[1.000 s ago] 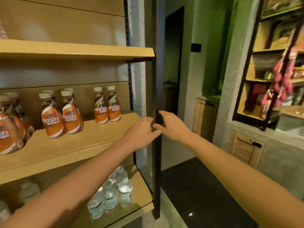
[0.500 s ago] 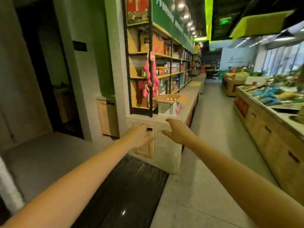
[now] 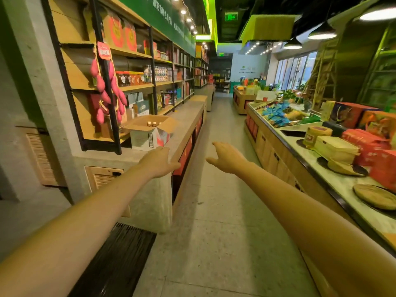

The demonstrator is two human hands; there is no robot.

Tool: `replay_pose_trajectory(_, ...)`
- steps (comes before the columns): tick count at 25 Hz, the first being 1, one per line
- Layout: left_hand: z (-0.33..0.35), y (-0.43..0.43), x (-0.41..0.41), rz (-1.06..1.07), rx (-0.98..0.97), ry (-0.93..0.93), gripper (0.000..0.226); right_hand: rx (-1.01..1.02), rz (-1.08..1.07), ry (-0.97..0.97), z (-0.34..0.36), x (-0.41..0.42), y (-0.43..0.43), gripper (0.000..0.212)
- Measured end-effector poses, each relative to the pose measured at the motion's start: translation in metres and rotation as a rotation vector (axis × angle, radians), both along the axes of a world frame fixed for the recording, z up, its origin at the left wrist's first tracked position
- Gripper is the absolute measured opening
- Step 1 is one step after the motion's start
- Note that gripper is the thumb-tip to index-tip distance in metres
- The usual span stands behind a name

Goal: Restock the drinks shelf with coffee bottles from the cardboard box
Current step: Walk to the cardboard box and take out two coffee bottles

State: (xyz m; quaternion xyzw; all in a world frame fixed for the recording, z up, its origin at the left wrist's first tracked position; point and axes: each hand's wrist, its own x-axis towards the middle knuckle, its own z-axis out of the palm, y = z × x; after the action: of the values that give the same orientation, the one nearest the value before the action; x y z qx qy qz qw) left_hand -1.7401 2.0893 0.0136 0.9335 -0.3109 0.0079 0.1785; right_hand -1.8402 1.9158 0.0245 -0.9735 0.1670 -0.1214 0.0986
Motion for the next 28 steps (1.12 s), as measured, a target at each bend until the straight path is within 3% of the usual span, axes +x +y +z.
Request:
replay_pose_trajectory(9,-0.020,-0.151,0.170,-0.049,0.059,-0.077,0.063,-0.050,0.037,-0.019,-0.019,0.159,-0.135,0.055)
replay_pose_trajectory(12,-0.021,-0.186,0.244,-0.056,0.019,-0.106,0.074,-0.040,0.054,-0.032,-0.019,0.238,-0.171,0.055)
replay_pose_trajectory(19,-0.009,-0.245,0.421,-0.013,0.042,-0.098,0.070,-0.046,0.149,-0.046,-0.016,0.441,-0.233,0.056)
replay_pose_trajectory(25,-0.023,-0.272,0.566,0.088,0.057,-0.094,0.050,-0.048,0.250,-0.030,-0.031,0.605,-0.268,0.056)
replay_pose_trajectory(28,-0.020,-0.287,0.644,0.171,0.030,-0.113,0.062,-0.041,0.295,-0.049,-0.032,0.694,-0.292,0.052)
